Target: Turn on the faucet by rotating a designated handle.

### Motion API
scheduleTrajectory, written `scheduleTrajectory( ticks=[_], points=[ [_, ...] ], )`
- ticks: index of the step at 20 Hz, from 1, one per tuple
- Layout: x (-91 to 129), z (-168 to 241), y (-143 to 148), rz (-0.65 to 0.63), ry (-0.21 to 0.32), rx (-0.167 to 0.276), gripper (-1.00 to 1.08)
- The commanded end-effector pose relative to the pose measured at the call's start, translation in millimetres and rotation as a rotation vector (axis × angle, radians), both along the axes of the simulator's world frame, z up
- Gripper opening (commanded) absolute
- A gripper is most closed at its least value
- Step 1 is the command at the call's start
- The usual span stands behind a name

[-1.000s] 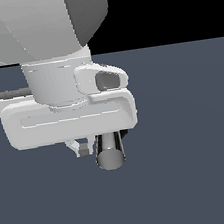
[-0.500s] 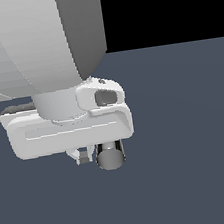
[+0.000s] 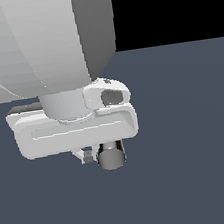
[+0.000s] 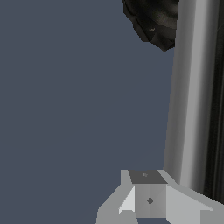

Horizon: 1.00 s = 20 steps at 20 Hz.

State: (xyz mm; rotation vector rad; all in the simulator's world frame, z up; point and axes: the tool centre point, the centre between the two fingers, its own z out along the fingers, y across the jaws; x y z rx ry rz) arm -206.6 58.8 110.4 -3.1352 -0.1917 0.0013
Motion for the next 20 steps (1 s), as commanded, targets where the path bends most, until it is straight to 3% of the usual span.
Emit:
scheduleTrajectory(
  ticks=[1,20],
  points=[
    [3,0,-14,-0.009,-0.001,0.0,-1.0],
    [19,0,-99,-0.008,-0.001,0.0,-1.0]
  ],
)
